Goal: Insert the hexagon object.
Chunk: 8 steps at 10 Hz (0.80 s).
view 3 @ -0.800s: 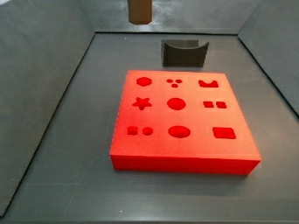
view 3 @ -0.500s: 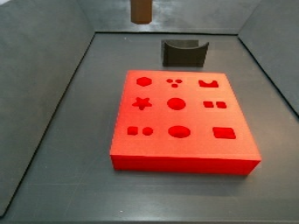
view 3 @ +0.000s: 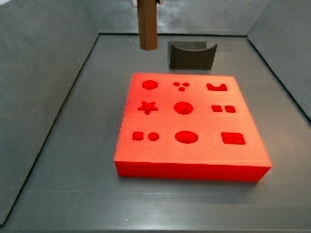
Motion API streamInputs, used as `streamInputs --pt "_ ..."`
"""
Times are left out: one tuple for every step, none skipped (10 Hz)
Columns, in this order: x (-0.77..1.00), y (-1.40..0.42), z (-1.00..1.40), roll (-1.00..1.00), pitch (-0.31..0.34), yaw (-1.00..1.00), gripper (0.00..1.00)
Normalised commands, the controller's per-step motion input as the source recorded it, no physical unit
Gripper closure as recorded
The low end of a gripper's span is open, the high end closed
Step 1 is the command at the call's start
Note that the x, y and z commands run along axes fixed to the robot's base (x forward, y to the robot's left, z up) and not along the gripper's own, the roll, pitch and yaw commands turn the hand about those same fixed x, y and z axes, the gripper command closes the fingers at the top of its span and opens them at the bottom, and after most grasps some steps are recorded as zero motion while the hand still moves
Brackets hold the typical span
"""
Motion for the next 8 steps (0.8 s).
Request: streamInputs --pt "0.25 0.0 -0.55 0.17 -0.044 0.22 1.0" --pt "0.34 0.0 -0.53 0.16 0.0 0.0 1.0" --pt "0.31 0.0 -0.43 0.17 0.0 -0.17 1.0" --pt "0.05 0.0 -0.43 0.22 0.0 -0.11 1.0" --pt "-0.02 0.0 -0.43 0.18 0.0 -0.19 1.0" --pt "-0.23 0.0 -0.41 0.15 0.0 -0.08 1.0" --pt "-0.16 0.0 -0.35 0.08 -0.007 -0.02 1.0" --pt "-0.12 0.0 -0.34 0.07 -0.011 -0.01 1.0"
